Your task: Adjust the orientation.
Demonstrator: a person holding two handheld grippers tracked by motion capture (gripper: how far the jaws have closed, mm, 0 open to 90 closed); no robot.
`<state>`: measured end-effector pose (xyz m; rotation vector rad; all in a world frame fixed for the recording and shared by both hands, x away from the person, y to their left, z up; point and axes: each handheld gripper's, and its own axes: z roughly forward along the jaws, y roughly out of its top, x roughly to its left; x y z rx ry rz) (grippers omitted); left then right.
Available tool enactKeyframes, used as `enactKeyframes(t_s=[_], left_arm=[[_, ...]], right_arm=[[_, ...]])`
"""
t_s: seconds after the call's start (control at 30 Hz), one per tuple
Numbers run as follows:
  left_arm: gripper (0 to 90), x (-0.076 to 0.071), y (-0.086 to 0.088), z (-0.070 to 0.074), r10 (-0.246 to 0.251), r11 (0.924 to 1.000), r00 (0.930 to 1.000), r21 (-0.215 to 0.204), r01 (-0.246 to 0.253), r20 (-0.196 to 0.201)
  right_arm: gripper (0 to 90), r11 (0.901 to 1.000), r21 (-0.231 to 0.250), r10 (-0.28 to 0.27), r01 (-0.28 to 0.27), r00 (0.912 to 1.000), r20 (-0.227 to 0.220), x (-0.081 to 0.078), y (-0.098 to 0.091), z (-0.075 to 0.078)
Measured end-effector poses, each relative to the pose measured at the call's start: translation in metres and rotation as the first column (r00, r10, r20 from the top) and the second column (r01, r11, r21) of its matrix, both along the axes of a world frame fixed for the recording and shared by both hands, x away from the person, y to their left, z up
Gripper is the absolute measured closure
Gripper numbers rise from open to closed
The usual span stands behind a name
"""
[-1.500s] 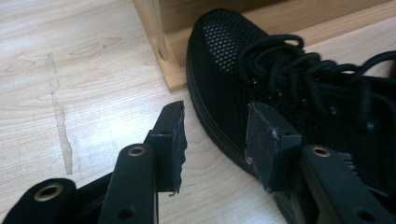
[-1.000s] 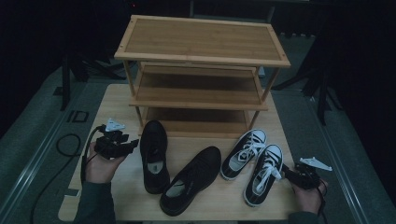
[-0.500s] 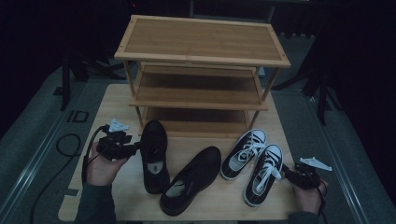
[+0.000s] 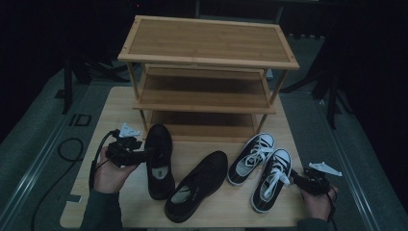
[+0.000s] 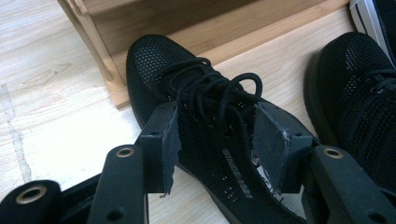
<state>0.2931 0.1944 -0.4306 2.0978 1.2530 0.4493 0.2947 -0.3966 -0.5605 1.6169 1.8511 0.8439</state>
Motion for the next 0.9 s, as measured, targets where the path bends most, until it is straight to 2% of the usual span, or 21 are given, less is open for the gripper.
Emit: enactKeyframes(t_s=[0.47, 0.7, 0.9], left_arm=[[42.9, 0.003, -0.011, -0.008, -0.022, 0.9990, 0.9993, 0.038, 0.023, -0.029], [42.8, 0.008, -0.017, -0.017, -0.036, 0.9973, 0.9968, 0.062, 0.041, -0.071], [43.9, 0.015, -0.014, -0.030, -0.014, 0.9968, 0.9922, 0.077, 0.024, -0.124]], right_arm=[[42.1, 1.0000, 0.000, 0.000, 0.000, 1.0000, 0.000, 0.000, 0.000, 0.000], [42.1, 1.0000, 0.000, 0.000, 0.000, 1.0000, 0.000, 0.000, 0.000, 0.000], [42.1, 1.0000, 0.000, 0.000, 0.000, 1.0000, 0.000, 0.000, 0.000, 0.000]])
